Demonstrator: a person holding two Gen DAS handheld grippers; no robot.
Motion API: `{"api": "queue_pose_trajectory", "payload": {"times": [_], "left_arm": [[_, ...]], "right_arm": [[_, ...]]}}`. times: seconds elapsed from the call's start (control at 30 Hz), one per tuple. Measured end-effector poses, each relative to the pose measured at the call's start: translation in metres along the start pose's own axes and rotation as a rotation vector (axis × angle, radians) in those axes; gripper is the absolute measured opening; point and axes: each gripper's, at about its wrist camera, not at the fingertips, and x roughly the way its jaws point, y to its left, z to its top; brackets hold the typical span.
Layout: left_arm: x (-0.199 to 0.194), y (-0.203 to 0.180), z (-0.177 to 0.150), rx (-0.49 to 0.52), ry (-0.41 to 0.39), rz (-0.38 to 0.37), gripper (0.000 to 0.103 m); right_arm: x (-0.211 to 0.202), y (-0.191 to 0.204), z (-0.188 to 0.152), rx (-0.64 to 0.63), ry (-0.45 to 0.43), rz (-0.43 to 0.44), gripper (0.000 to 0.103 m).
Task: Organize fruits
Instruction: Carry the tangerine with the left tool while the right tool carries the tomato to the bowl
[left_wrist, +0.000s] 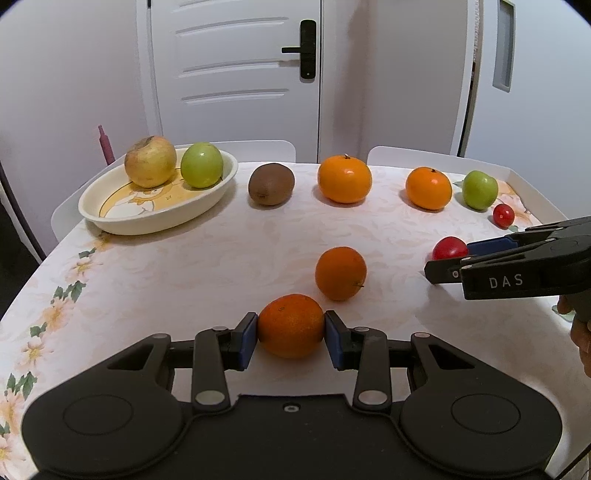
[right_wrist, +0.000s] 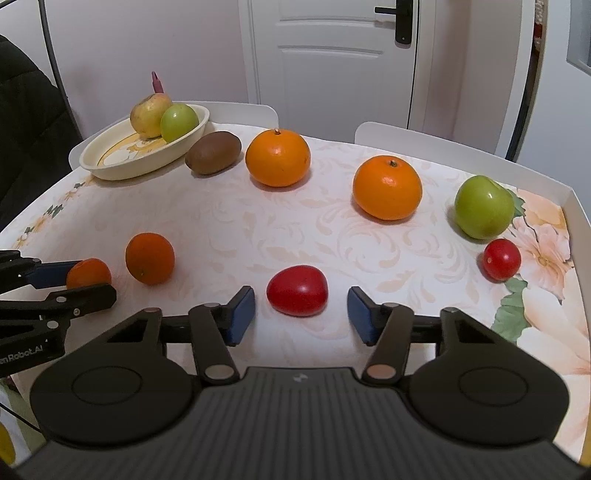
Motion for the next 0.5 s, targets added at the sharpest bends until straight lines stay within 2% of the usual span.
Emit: {"api": "queue_pose_trajectory", "payload": {"times": [0.07,0.5], "left_arm": [[0.000,0.002,0.000,-0.003,0.000,0.003,0.042],[-0.019,0.017,0.012,-0.031,-0.030,0.032,0.042]], "right_arm": [[0.001,0.002,0.002,-0.008,0.002,0.004,0.050],[-0.017,0.019,0.026,-0.022,-0.017,0.021,0.050]]}}
